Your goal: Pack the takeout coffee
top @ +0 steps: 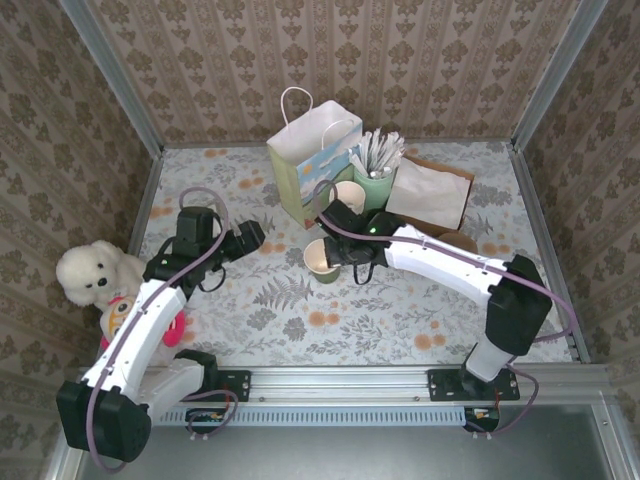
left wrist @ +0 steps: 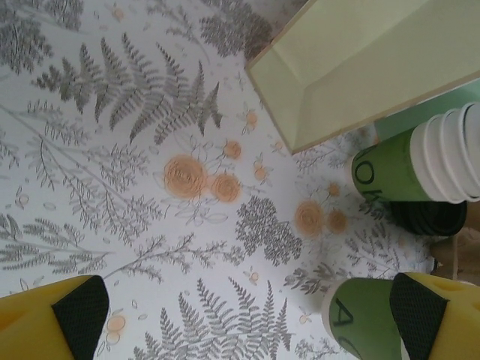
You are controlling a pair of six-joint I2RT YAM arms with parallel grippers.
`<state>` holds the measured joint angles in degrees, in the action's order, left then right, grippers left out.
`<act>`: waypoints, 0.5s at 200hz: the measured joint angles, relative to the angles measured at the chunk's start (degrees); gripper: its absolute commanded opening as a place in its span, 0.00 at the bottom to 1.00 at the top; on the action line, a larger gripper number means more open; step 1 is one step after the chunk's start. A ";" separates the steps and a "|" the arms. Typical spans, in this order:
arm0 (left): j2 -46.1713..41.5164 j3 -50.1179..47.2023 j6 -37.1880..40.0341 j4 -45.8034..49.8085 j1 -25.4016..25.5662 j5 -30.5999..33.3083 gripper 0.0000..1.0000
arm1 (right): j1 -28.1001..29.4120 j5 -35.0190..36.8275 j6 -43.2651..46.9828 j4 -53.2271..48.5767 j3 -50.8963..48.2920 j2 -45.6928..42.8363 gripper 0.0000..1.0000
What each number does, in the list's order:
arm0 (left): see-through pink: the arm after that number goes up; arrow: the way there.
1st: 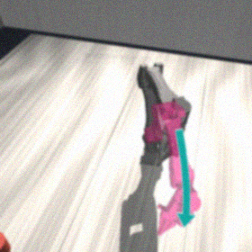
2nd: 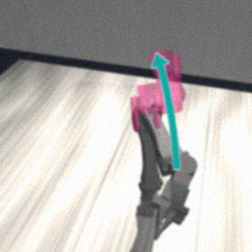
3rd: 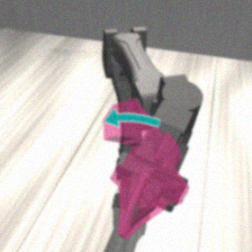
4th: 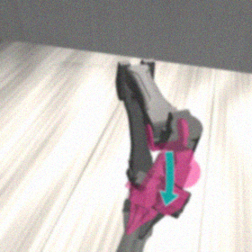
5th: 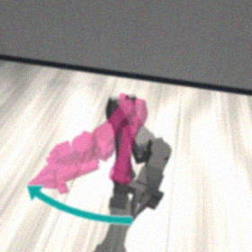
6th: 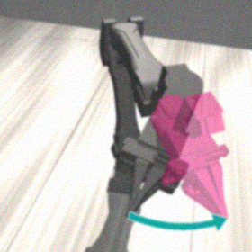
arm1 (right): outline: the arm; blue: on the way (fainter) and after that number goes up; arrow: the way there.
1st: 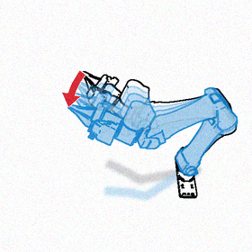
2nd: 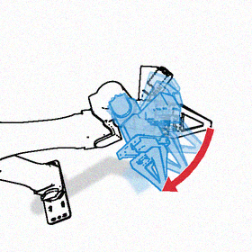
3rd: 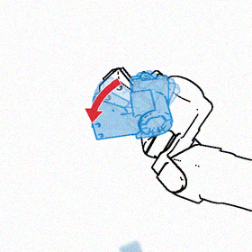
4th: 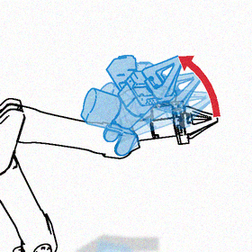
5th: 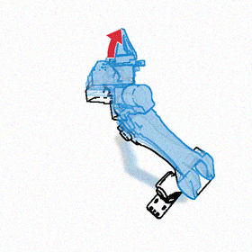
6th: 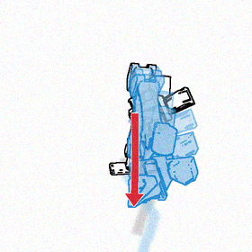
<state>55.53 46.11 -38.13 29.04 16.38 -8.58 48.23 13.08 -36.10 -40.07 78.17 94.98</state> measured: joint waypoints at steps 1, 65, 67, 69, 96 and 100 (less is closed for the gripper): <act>0.00 -0.02 -0.02 0.02 0.00 -0.02 1.00 | 0.00 0.00 -0.07 0.02 -0.07 0.09 0.00; 1.40 -1.01 -0.66 0.83 0.28 -4.42 1.00 | 0.00 -1.18 -2.67 1.29 -4.17 0.98 0.03; 1.55 -1.01 -0.63 0.92 0.37 -4.57 1.00 | 0.00 -1.14 -2.75 1.29 -4.22 0.98 0.03; 1.68 -1.01 -0.63 0.92 0.48 -4.76 1.00 | 0.00 -1.14 -2.75 1.29 -4.22 0.98 0.04; 3.87 -1.01 -0.07 1.42 3.43 -5.62 1.00 | 0.00 -1.03 -3.23 1.88 -4.76 0.98 0.22; 4.15 -0.98 0.02 1.40 4.02 -5.64 1.00 | 0.00 -1.03 -3.06 1.86 -4.81 0.98 0.25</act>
<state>59.68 45.12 -38.11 30.44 20.40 -14.22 48.23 12.05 -39.16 -38.22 73.36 95.96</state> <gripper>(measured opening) 0.997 0.169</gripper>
